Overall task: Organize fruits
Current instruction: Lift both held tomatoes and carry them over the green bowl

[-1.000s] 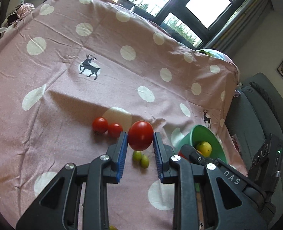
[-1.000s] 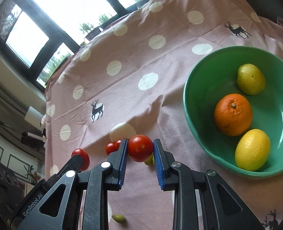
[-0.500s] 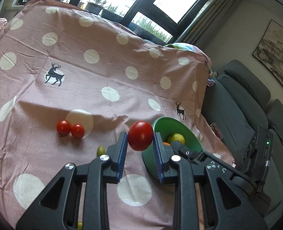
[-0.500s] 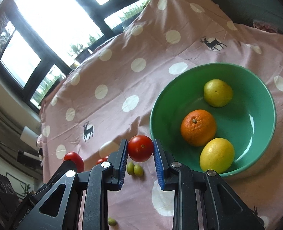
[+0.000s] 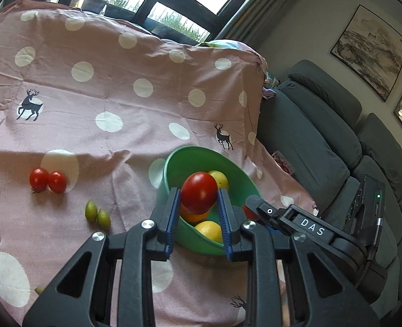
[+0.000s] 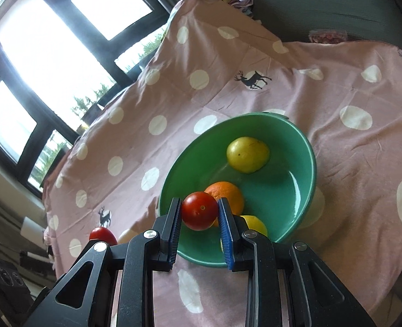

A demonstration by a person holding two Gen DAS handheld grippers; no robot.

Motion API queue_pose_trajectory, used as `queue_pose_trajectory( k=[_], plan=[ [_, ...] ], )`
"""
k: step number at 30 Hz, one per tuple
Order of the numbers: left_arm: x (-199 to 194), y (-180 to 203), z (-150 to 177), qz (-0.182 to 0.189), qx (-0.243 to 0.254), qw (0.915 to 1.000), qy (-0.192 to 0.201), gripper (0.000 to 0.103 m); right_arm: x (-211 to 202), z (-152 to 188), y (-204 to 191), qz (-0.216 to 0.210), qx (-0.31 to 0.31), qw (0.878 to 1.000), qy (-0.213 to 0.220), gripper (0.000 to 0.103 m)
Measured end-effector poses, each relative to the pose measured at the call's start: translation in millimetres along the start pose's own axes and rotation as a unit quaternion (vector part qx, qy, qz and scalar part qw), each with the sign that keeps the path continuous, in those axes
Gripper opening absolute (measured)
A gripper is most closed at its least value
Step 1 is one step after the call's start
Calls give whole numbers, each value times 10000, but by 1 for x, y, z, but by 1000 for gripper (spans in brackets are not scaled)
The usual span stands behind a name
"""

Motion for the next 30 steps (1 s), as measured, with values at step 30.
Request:
queue_pose_trajectory(
  k=[30],
  plan=[
    [67, 19, 28, 165, 348, 9966, -724, 25, 5, -10, 50, 319, 458, 9984, -2, 28]
  ],
)
Point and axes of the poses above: each gripper's, at about its wrist camera, not at the fingertips, and x roughly the way its jaws point, y to its right, z to its underside, the point moved 9 cm from there along x, roughly the way its jaws point
